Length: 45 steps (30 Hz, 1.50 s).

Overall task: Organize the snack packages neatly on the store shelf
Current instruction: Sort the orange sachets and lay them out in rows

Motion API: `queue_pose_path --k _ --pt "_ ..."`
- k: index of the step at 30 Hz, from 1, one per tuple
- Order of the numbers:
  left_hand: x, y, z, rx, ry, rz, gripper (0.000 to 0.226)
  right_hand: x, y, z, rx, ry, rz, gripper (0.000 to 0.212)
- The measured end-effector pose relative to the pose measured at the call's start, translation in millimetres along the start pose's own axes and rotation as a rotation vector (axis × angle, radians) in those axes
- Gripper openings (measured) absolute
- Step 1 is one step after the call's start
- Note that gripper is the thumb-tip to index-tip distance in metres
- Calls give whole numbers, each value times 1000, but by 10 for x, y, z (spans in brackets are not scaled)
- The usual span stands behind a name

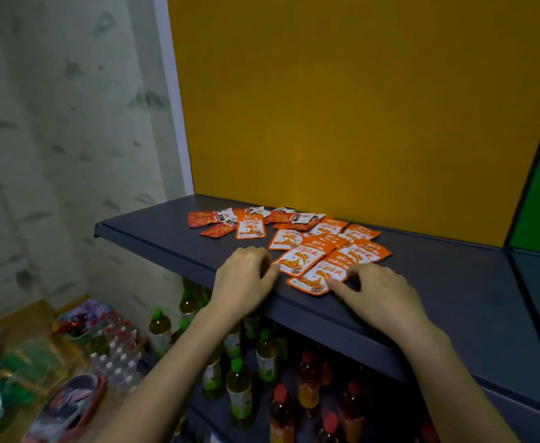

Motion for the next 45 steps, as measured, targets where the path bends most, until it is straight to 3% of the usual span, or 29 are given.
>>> queue_pose_path --k 9,14,20,25,28,31,34,41,45 --pt "814 419 -81 52 89 266 66 258 89 187 -138 284 -113 70" --pt "1065 490 -52 -18 146 419 63 374 195 270 -96 444 -128 91" --pt "1216 536 39 -244 124 530 81 410 216 257 110 566 -176 80" --pt "1269 560 78 -547 149 548 66 404 205 65 318 606 -250 77" --pt "1325 530 105 -870 99 552 45 398 133 -48 480 616 -325 76" --pt "1456 557 63 -1007 53 536 41 468 82 -141 569 657 -394 76" --pt "1524 663 -28 -887 92 549 40 606 101 -181 555 723 -349 76" --pt "1528 678 -121 -406 265 444 65 740 84 -163 182 797 -158 64" --pt "1497 654 -171 -269 278 510 89 803 71 -96 85 806 -157 78"
Point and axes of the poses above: each hand's wrist, its own x-axis towards the middle knuckle, its own y-axis out of the palm, z = x × y, the point moved 4 cm from there along x, towards the middle knuckle, and after that the axes turned 5 degrees about z, right-handed, at the moved point
